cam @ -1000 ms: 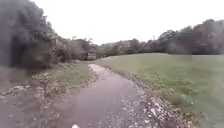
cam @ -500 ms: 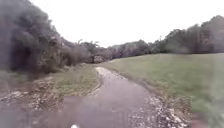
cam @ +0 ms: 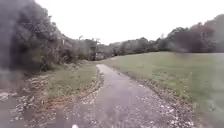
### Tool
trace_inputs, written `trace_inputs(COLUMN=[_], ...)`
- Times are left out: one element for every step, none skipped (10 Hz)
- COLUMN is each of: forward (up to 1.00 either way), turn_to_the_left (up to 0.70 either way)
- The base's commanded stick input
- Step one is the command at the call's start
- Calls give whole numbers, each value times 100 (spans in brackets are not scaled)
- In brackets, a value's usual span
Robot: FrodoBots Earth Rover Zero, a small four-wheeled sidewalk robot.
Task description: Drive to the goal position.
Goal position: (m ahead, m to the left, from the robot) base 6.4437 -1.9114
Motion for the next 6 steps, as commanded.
trace_inputs(forward=[70, 70, 70, 70, 70, 70], turn_to_the_left=[1, 0, 0, 0, 0, 0])
